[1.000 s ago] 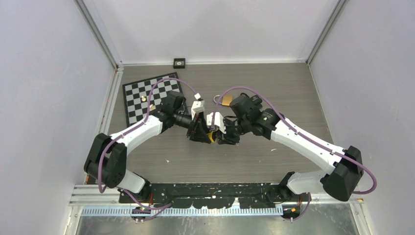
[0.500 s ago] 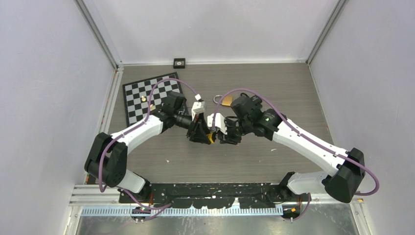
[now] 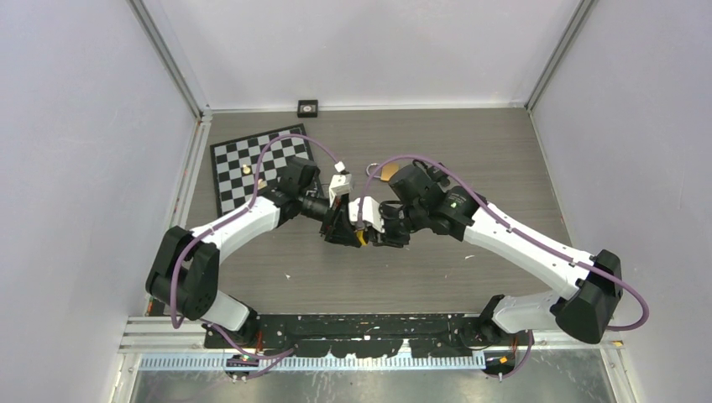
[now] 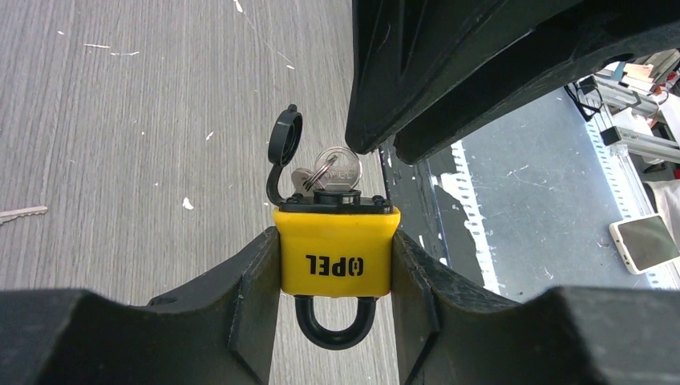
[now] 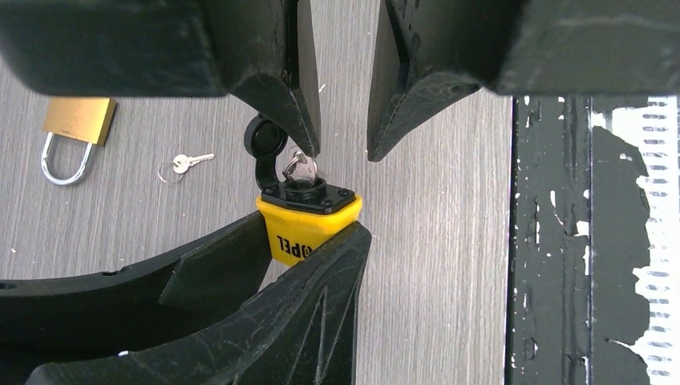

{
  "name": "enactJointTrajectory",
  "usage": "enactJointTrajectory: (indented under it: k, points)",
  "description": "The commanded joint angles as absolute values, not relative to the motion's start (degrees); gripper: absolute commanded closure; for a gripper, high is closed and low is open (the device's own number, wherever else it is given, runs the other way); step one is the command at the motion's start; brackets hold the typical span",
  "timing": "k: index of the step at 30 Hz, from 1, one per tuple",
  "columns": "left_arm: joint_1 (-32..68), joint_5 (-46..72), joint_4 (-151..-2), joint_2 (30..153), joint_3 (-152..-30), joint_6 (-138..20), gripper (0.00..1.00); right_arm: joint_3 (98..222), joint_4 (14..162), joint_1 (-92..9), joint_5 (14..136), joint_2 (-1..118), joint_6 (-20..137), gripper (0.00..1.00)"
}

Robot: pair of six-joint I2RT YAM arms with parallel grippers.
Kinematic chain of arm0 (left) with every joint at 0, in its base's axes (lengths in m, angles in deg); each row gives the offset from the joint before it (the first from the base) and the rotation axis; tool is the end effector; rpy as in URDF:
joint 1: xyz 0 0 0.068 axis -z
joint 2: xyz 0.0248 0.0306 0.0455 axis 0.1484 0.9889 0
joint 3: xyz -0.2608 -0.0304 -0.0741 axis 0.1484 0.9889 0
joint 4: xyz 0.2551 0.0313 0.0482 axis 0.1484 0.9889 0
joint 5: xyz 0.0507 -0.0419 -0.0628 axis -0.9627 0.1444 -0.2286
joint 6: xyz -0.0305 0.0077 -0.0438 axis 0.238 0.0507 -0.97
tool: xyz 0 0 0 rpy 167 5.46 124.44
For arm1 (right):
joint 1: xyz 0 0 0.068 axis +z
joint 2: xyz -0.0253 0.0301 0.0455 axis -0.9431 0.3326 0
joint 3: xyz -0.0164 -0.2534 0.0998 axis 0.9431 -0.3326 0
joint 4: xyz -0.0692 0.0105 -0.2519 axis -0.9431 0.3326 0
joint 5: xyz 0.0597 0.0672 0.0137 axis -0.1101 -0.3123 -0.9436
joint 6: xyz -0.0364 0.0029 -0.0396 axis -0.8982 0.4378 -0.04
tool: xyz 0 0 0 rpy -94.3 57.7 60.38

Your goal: Unlock with the key

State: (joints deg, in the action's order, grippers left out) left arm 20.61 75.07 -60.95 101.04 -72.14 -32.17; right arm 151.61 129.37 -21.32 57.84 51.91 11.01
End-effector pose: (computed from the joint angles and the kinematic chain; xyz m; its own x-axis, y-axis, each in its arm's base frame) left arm 0.2432 -0.1739 0.2383 -0.4030 0.3239 -0.8560 0.8811 -0.1157 -0.4586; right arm 0.1635 0.2128 0.3169 0.1877 -0.6810 -0.7079 -0.9801 -0.0824 -0.1806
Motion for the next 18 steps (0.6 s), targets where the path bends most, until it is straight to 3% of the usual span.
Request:
enactJointTrajectory:
  k: [1,18]
  points:
    - [20.91,78.60,-61.69,100.69,-74.47,-31.32,1.00,154.08,127.57,-20.66,60.27,52.23,10.09,0.67]
    - [21.25,79.53,-60.12,102.33,-75.55,-31.28,1.00,154.53,128.01,-18.76,65.30,51.73,7.42,0.62]
